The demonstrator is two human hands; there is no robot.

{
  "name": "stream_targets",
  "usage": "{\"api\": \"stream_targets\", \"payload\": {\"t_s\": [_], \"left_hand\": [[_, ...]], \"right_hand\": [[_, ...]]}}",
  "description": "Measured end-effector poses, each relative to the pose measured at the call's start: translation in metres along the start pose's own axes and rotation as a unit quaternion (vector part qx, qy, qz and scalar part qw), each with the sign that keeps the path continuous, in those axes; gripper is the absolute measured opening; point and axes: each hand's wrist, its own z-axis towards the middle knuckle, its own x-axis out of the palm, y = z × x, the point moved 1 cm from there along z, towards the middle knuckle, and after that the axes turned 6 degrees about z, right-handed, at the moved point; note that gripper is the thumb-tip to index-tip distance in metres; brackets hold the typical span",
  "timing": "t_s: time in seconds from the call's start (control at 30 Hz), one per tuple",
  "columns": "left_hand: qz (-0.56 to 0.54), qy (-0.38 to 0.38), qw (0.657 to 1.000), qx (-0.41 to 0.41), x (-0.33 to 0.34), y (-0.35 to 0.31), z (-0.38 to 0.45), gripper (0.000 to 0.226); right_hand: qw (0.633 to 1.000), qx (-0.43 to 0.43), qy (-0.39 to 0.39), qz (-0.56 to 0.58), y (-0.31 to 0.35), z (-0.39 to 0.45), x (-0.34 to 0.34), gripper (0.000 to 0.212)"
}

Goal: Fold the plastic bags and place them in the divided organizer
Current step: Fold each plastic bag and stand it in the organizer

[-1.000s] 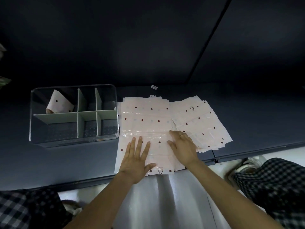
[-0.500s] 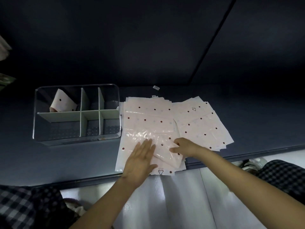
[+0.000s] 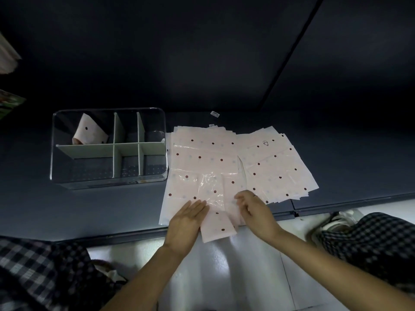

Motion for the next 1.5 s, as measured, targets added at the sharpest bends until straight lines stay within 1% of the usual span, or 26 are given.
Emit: {"api": "stream_targets", "payload": {"t_s": [0.07,0.1,0.13,0.17,0.23,0.27,0.33,0.37,0.43,0.47,0.5,0.53,0.6,0.67,0.83,0.9,0.93,0.97,1.03,1.07,1.1,1.13,1.23,1.3,1.37,1.5], "left_hand": [[-0.002,0.007,1.000,-0.006,0.000,-0.001,-0.001,0.070],[-0.008,0.004,1.000,-0.011,0.000,-0.002,0.000,0.070],[-0.017,0.000,1.000,-0.016,-0.001,-0.003,0.000,0.069],[-0.028,-0.001,0.999,-0.021,-0.001,-0.003,0.000,0.068],[-0.044,0.005,0.998,-0.032,-0.002,-0.004,-0.001,0.066],[-0.053,0.011,0.998,-0.039,-0.003,-0.004,0.000,0.064],[-0.095,0.029,0.993,-0.065,-0.001,0.000,0.000,0.050],[-0.127,0.039,0.987,-0.094,0.000,0.003,0.001,0.039],[-0.164,0.052,0.973,-0.156,0.001,0.009,0.002,0.019],[-0.167,0.047,0.967,-0.186,0.003,0.011,0.003,0.013],[-0.172,0.038,0.960,-0.219,0.005,0.013,0.004,0.010],[-0.179,0.031,0.949,-0.257,0.006,0.015,0.005,0.009],[-0.201,0.033,0.924,-0.323,0.008,0.017,0.007,0.013],[-0.182,0.042,0.918,-0.350,0.010,0.017,0.009,0.015],[-0.132,0.056,0.912,-0.384,0.008,0.011,0.019,0.014],[-0.099,0.053,0.925,-0.362,0.003,0.008,0.023,0.016],[-0.088,0.044,0.940,-0.326,0.000,0.006,0.024,0.019],[-0.085,0.025,0.960,-0.265,-0.003,0.004,0.026,0.023],[-0.065,-0.009,0.993,-0.095,-0.002,-0.002,0.028,0.031],[-0.033,-0.002,0.999,-0.017,0.000,-0.004,0.030,0.036],[0.000,0.037,0.999,0.027,0.002,-0.004,0.033,0.041],[0.024,0.079,0.996,0.039,0.004,-0.003,0.036,0.047],[0.061,0.194,0.979,0.002,0.014,0.016,0.047,0.054],[0.070,0.219,0.973,-0.012,0.020,0.027,0.051,0.056],[0.074,0.233,0.970,-0.006,0.024,0.033,0.050,0.062],[0.095,0.239,0.966,0.007,0.029,0.037,0.044,0.078]], "right_hand": [[0.989,-0.094,0.090,-0.067,-0.007,0.003,0.002,0.057],[0.979,-0.125,0.130,-0.100,-0.008,0.005,0.007,0.065],[0.970,-0.155,0.148,-0.116,-0.008,0.006,0.013,0.067],[0.966,-0.181,0.144,-0.116,-0.009,0.007,0.020,0.063],[0.974,-0.196,0.099,-0.061,-0.009,0.008,0.028,0.049],[0.982,-0.175,0.072,-0.008,-0.009,0.010,0.031,0.043],[0.990,-0.087,0.036,0.108,-0.008,0.012,0.033,0.038],[0.988,-0.030,0.028,0.145,-0.005,0.013,0.033,0.034],[0.983,0.053,0.016,0.174,-0.002,0.019,0.036,0.014],[0.982,0.069,0.010,0.178,0.001,0.021,0.037,0.015],[0.983,0.075,0.000,0.170,0.002,0.024,0.039,0.029],[0.984,0.083,-0.007,0.157,0.003,0.027,0.040,0.040],[0.989,0.099,-0.008,0.111,0.006,0.032,0.040,0.046],[0.990,0.119,-0.007,0.073,0.008,0.038,0.042,0.047],[0.988,0.151,0.003,0.042,0.012,0.046,0.043,0.051],[0.985,0.165,0.010,0.039,0.013,0.048,0.042,0.051],[0.984,0.171,0.011,0.039,0.013,0.049,0.042,0.051],[0.984,0.174,0.011,0.038,0.014,0.050,0.042,0.051],[0.983,0.179,0.011,0.036,0.015,0.050,0.042,0.051],[0.983,0.180,0.013,0.034,0.015,0.050,0.042,0.052],[0.983,0.181,0.014,0.032,0.015,0.050,0.042,0.052],[0.983,0.181,0.013,0.029,0.015,0.050,0.042,0.052],[0.983,0.183,0.011,0.034,0.015,0.051,0.041,0.052],[0.982,0.185,0.014,0.034,0.015,0.051,0.041,0.052],[0.982,0.187,0.014,0.030,0.016,0.052,0.041,0.052],[0.977,0.208,-0.008,0.036,0.018,0.047,0.043,0.045]]}}
